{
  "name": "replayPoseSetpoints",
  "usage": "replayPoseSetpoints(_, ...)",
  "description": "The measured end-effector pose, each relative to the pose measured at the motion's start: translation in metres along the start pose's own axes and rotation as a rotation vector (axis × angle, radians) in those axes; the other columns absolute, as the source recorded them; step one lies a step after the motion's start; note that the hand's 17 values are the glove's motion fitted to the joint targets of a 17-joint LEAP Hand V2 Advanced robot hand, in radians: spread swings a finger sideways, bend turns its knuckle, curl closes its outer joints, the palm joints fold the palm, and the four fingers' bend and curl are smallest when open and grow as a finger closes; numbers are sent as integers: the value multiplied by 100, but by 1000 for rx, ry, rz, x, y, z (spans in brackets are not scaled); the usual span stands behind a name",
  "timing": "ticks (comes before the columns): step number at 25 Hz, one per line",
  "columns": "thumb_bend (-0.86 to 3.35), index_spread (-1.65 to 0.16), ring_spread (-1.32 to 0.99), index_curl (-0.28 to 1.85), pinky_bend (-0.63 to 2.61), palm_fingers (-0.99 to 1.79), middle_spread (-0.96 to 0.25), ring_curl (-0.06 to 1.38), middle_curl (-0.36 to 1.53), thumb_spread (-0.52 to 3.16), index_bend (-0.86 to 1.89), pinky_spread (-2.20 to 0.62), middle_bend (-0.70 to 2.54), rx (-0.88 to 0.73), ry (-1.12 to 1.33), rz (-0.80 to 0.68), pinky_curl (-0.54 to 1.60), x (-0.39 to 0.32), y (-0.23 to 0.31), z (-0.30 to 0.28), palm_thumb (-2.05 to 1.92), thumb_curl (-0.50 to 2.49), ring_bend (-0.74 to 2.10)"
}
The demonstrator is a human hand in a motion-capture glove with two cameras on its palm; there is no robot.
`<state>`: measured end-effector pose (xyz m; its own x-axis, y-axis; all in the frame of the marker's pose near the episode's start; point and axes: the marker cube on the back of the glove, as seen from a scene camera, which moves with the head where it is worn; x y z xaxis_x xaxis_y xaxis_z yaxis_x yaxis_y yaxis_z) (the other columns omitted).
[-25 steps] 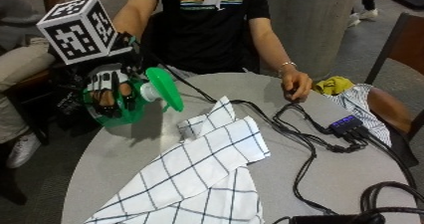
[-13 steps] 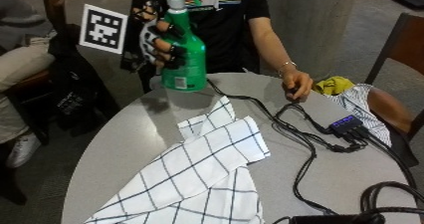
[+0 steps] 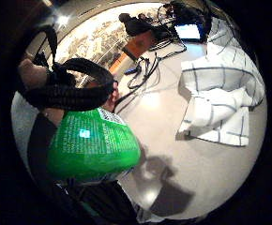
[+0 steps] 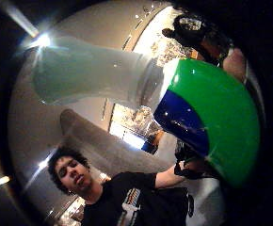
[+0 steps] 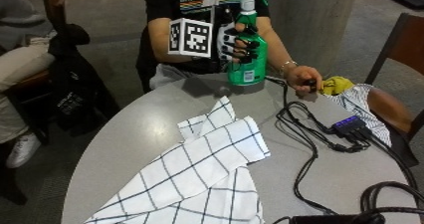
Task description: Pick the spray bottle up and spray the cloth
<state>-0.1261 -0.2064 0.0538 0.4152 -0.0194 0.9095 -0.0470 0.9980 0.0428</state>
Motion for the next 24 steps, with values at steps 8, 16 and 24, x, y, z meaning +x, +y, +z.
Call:
replayPoseSetpoints(8,-4,-21,-6,30,46,107,-2,40,46,74,13,2,26,-57,7,39,33,26,7,46,90,56,45)
replayPoseSetpoints(16,-7,-25,-4,23,51,90,-2,40,46,80,-8,3,25,-94,90,11,35,34,25,42,80,51,47)
replayPoseSetpoints(24,-4,-29,0,22,49,73,-1,38,46,90,13,9,28,19,503,63,33,43,93,-22,72,46,40)
